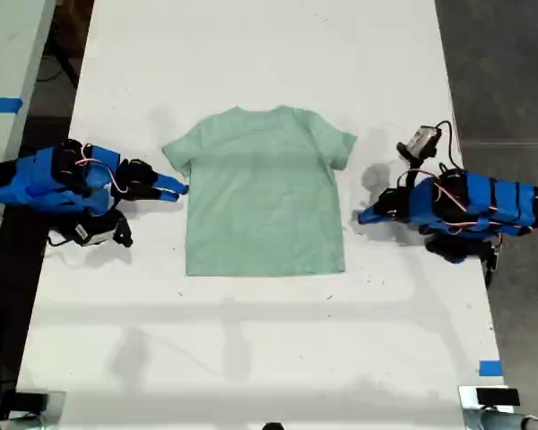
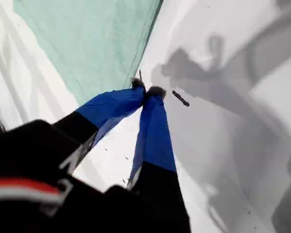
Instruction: Fold t shirt
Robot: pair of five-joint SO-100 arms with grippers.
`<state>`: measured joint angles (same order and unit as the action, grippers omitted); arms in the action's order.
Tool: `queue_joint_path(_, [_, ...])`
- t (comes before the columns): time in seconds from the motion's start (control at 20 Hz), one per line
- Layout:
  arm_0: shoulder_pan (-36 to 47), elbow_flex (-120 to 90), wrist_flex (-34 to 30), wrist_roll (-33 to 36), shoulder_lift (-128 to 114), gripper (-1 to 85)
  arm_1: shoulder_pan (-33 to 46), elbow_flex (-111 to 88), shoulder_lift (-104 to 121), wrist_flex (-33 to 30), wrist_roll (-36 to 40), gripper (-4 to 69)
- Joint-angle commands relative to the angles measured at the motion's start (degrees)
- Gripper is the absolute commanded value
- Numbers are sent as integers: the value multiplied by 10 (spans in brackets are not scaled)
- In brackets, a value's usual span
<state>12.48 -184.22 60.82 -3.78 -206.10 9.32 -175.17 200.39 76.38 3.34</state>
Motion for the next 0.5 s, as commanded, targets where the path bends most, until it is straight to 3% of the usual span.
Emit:
queue_joint_path(0.0, [9,2,2,3,-4,124,2,-31,4,-6,-11,20])
queue_joint_path(0.1, [9,2,2,3,-4,124,21,0,4,3,25,20])
queue_joint_path(0.2, [9,2,2,3,-4,124,122,68,-4,51,105,20])
queue_joint_path(0.25, [9,2,2,3,-4,124,181,105,-40,41,156,22])
queue_joint_path(0.45, [9,2,2,3,-4,124,332,318,-490,-98,309,153])
